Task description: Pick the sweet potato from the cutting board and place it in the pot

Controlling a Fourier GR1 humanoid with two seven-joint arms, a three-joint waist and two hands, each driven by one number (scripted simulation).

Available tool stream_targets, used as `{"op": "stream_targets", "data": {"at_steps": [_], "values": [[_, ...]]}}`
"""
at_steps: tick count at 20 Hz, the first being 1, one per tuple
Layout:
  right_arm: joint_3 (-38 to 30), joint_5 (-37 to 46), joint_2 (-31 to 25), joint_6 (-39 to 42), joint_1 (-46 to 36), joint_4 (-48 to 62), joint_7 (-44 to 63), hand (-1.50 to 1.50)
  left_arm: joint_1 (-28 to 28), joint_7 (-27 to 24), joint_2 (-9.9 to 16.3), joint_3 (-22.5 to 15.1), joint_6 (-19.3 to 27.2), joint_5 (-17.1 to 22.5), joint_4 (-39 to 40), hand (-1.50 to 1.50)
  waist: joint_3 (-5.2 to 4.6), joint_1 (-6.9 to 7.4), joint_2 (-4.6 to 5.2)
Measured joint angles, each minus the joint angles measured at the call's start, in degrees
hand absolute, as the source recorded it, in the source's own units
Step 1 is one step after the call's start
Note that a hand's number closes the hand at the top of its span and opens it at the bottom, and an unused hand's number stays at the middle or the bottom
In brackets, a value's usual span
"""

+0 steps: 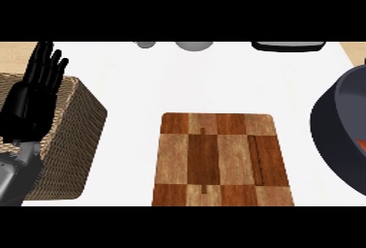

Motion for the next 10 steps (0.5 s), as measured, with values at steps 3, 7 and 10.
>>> {"op": "stream_targets", "data": {"at_steps": [3,7,10], "values": [[-2.82,-4.41,0.48,3.99,-2.64,2.87,-0.61,-1.5,0.57,0.74,0.18,0.29,-0.02,0.43,-0.51,0.0,0.05,-0.28,0.04],[-7.01,-10.03,0.33,8.91,-5.54,7.39,1.18,-1.5,1.14,0.53,0.31,0.6,-0.41,0.56,-0.67,0.0,0.18,-0.54,0.1],[-10.04,-13.45,-0.54,12.48,-7.0,11.78,1.08,-1.5,0.93,0.18,0.1,0.6,-0.2,0.31,-0.3,0.0,0.34,-0.69,0.07]]}}
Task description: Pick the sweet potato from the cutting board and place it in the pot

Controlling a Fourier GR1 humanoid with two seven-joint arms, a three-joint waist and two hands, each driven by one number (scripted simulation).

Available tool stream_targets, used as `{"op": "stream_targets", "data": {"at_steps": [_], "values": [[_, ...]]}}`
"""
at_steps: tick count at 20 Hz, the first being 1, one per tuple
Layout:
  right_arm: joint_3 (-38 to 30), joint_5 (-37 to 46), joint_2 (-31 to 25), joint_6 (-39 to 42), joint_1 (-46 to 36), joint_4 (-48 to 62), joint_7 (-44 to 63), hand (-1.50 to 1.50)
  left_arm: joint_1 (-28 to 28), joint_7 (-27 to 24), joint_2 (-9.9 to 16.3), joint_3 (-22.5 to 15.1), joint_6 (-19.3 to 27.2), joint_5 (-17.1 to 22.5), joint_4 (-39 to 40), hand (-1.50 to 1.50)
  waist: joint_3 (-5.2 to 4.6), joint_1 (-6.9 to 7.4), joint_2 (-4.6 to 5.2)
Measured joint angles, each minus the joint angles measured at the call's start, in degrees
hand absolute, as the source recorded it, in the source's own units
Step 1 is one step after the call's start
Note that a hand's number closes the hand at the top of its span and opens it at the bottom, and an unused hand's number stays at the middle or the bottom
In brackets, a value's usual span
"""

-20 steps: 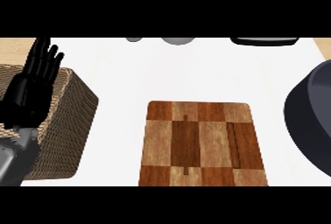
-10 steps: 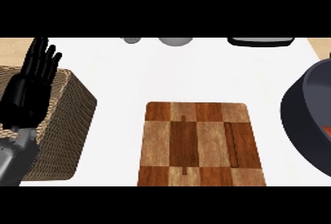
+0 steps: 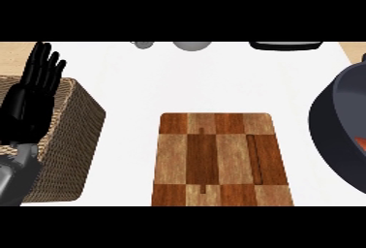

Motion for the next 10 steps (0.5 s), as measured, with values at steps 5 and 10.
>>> {"op": "stream_targets", "data": {"at_steps": [5,10], "values": [[-4.26,-3.13,-3.05,3.95,-3.17,8.64,-2.5,-1.5,-0.5,-0.36,-0.3,-0.31,0.15,-0.24,0.29,0.0,0.15,0.39,0.13],[-7.91,-5.57,-7.61,8.33,-4.26,16.13,-4.1,-1.5,-0.66,-0.45,0.11,-0.05,-0.73,0.45,0.69,0.0,0.15,0.57,0.36]]}}
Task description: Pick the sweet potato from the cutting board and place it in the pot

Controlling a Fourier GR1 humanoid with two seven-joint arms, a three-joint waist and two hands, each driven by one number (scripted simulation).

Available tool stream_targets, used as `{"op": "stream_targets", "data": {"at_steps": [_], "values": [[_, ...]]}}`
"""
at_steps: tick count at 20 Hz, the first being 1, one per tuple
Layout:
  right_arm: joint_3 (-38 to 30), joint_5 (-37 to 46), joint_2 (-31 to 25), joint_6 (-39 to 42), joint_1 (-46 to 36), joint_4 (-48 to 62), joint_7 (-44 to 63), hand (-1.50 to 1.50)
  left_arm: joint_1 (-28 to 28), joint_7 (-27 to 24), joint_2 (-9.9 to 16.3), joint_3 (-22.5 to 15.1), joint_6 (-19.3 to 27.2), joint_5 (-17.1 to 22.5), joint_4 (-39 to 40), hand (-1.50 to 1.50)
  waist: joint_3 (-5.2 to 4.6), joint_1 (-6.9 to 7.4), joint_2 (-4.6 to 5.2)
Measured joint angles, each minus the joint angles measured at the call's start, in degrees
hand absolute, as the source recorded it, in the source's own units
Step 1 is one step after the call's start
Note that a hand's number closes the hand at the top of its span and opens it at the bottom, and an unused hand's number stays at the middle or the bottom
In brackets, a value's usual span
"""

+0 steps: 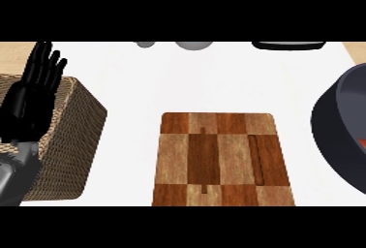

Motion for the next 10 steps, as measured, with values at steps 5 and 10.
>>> {"op": "stream_targets", "data": {"at_steps": [5,10], "values": [[-2.11,-0.9,-3.79,1.24,1.08,5.04,-0.94,-1.5,0.33,0.46,-0.16,-0.16,0.51,0.05,-0.95,0.0,-0.02,0.19,0.2],[-3.31,-1.55,-6.59,2.32,1.82,7.56,-0.77,-1.5,0.12,0.29,0.07,-0.02,0.36,0.29,-0.78,0.0,0.03,0.19,0.44]]}}
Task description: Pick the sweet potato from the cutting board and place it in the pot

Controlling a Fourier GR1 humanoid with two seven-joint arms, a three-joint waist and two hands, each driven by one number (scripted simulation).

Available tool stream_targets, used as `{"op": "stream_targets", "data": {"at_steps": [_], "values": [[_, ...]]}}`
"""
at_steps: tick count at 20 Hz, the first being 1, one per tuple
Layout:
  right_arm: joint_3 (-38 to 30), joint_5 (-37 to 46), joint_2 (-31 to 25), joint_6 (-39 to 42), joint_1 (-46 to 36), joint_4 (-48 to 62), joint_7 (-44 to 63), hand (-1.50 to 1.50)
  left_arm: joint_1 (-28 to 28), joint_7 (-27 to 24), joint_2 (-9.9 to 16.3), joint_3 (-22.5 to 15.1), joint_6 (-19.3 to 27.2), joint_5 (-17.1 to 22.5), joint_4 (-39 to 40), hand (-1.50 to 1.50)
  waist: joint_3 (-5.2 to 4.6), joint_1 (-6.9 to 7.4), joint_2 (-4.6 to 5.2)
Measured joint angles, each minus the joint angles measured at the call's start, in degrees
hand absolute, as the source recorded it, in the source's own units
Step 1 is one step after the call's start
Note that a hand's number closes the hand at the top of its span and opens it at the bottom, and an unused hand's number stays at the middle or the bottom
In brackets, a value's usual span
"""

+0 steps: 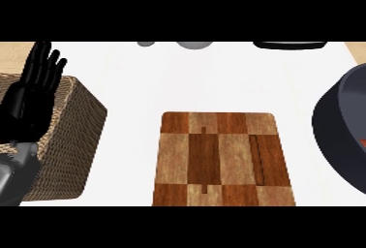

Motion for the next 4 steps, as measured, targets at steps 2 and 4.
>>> {"op": "stream_targets", "data": {"at_steps": [2,4], "values": [[-0.57,-0.47,-1.22,0.7,0.33,0.68,0.46,-1.5,0.07,0.11,0.09,0.03,0.26,0.12,-0.04,0.0,0.05,-0.18,0.03],[-0.81,-0.58,-1.51,0.72,1.04,0.96,0.03,-1.5,0.24,0.13,0.1,-0.01,0.37,0.3,-0.25,0.0,0.08,-0.24,0.06]]}}
